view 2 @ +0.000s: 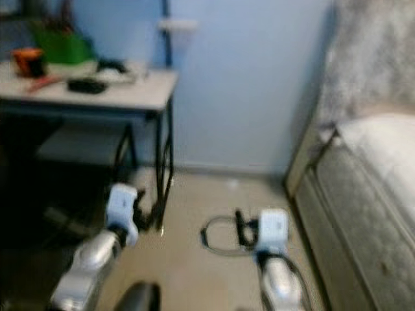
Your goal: Clean up the room
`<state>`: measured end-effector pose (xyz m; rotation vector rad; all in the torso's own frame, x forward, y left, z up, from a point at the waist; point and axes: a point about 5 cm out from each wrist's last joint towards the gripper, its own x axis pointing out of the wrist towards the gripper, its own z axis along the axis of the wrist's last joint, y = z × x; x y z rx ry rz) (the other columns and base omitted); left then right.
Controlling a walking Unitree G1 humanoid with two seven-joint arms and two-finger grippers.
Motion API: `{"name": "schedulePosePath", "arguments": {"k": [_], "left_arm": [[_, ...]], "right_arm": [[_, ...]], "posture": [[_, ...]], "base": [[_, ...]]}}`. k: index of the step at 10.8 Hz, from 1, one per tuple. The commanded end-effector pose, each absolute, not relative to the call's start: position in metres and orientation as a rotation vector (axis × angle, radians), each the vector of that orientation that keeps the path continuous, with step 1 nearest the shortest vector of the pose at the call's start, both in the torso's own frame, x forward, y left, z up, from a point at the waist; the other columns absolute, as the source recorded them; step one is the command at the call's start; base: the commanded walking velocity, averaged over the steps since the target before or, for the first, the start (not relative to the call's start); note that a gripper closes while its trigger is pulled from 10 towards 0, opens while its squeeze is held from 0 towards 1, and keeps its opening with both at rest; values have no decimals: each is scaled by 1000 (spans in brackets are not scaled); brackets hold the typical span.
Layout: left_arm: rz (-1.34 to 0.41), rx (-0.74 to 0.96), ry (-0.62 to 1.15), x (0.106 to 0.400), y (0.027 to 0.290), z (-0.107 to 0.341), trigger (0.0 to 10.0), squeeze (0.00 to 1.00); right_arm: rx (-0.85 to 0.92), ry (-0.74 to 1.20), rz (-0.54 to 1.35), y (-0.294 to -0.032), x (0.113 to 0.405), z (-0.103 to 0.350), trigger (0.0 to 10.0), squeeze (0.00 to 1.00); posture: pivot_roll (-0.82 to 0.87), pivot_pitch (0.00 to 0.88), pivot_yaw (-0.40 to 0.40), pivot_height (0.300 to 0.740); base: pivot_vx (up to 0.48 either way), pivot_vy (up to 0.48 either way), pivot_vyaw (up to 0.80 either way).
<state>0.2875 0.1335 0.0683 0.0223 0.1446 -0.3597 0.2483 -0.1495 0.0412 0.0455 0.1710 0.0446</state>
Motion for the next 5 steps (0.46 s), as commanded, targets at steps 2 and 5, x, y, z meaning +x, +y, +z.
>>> {"name": "schedulePosePath", "arguments": {"k": [2,5], "left_arm": [[-379,21,76,298,128,84,10000,0],[-392,53,72,300,128,84,10000,0]], "right_arm": [[30,158,-1,-163,253,46,10000,0],[20,162,-9,-164,250,42,10000,0]], "posture": [[112,0,-48,622],[109,0,-41,669]], "base": [[122,0,-222],[0,0,0]]}}
